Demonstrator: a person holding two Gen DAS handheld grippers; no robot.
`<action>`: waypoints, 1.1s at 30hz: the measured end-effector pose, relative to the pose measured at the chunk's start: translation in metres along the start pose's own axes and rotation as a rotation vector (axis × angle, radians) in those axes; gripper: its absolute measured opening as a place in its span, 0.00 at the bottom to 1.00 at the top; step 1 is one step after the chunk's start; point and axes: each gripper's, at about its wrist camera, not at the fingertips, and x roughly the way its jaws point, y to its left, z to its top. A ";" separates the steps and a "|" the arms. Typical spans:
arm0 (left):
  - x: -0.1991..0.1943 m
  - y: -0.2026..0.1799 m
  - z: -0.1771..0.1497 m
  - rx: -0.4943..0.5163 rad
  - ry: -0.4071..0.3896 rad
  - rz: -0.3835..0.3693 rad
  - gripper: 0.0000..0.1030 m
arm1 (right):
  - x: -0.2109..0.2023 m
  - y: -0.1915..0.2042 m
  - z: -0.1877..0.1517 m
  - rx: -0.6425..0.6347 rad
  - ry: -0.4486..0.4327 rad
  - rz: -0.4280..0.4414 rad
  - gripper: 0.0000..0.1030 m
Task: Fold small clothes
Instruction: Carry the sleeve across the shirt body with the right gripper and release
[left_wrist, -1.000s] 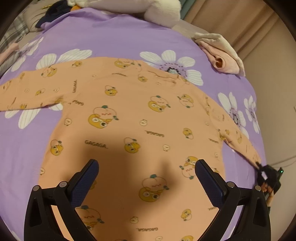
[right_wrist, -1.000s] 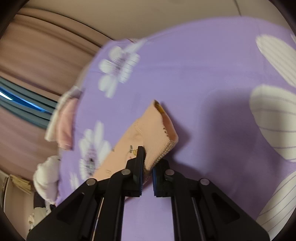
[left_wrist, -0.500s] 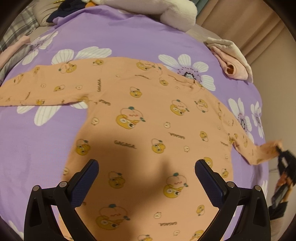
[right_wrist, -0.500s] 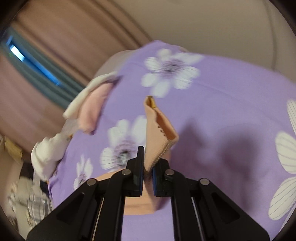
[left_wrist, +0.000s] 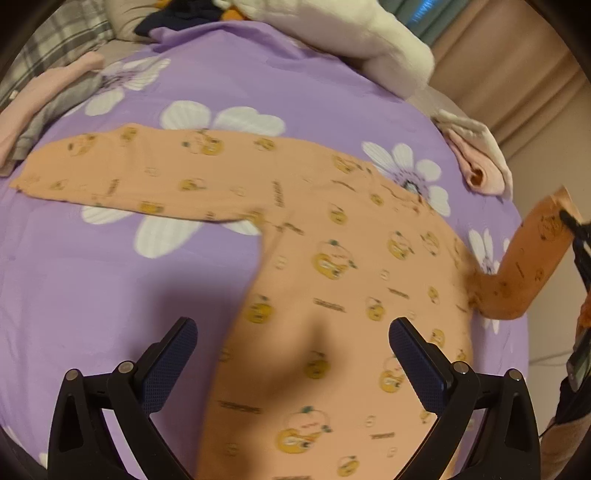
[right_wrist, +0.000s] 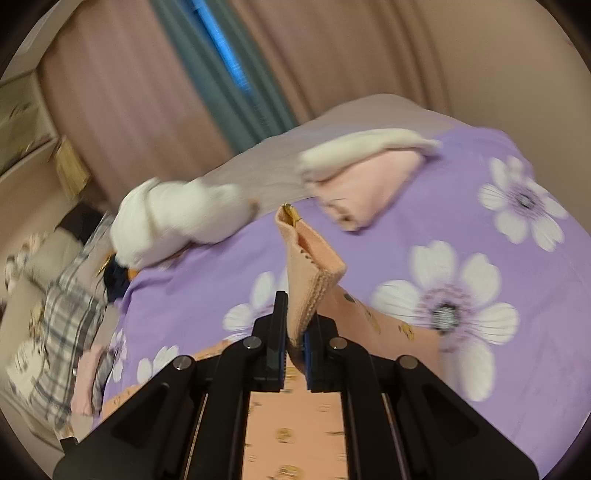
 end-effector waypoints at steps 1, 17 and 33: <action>-0.001 0.005 0.001 -0.006 -0.003 0.002 1.00 | 0.005 0.008 -0.001 -0.017 0.006 0.007 0.07; -0.010 0.084 0.015 -0.158 -0.041 0.039 1.00 | 0.137 0.180 -0.161 -0.501 0.217 -0.024 0.11; 0.009 0.019 0.048 -0.041 -0.049 -0.194 1.00 | 0.092 0.109 -0.171 -0.428 0.328 0.269 0.61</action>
